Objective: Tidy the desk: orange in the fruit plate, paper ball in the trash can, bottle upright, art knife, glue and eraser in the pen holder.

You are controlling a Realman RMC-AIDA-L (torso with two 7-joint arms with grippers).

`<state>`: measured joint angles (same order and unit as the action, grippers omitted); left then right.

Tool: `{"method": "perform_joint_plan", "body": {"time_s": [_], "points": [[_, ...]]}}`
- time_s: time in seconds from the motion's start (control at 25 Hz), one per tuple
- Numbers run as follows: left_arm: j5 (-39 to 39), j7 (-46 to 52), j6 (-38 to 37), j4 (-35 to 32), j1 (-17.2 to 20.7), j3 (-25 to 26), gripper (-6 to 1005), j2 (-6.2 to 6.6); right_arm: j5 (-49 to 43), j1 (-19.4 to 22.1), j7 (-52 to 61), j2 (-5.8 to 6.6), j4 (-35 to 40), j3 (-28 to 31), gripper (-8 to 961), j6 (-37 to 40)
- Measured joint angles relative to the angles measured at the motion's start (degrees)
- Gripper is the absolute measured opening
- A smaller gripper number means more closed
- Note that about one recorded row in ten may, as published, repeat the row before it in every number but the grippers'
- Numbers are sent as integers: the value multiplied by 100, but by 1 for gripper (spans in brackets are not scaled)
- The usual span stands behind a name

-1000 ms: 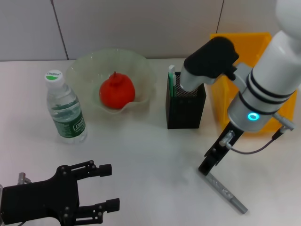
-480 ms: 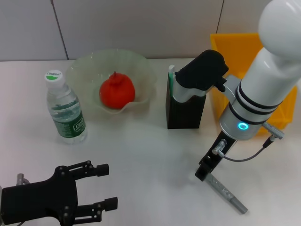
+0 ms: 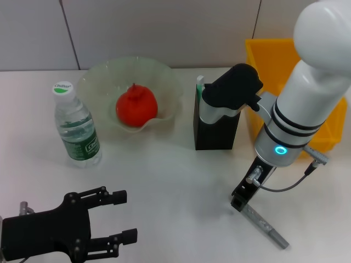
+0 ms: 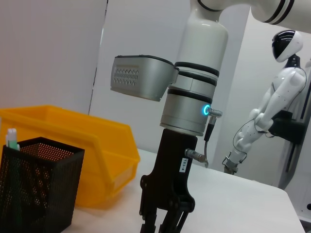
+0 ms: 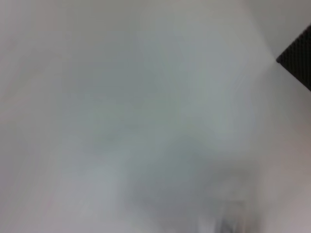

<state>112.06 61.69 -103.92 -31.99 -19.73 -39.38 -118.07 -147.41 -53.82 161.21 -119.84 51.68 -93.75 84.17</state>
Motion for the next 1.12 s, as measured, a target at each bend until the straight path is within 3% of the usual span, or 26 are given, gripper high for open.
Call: {"method": "perform_joint_plan", "body": {"time_s": [0.04, 0.6, 0.8, 0.96, 1.12], "points": [[0, 0, 4, 0, -13, 5, 787, -1, 17, -26, 4, -1, -81, -16, 387, -61], [-16, 3, 30, -19, -27, 28, 788, 0, 135, -183, -29, -4, -412, -203, 257, -306], [-40, 7, 30, -28, -25, 33, 788, 8, 135, -182, -36, -2, -398, -223, 137, -261], [-43, 10, 31, -34, -39, 37, 788, 13, 103, -75, -38, 41, 41, -139, 135, -49], [-45, 19, 34, -36, -48, 36, 788, 10, -100, 199, -98, 72, 1073, 288, 134, 359]]}}
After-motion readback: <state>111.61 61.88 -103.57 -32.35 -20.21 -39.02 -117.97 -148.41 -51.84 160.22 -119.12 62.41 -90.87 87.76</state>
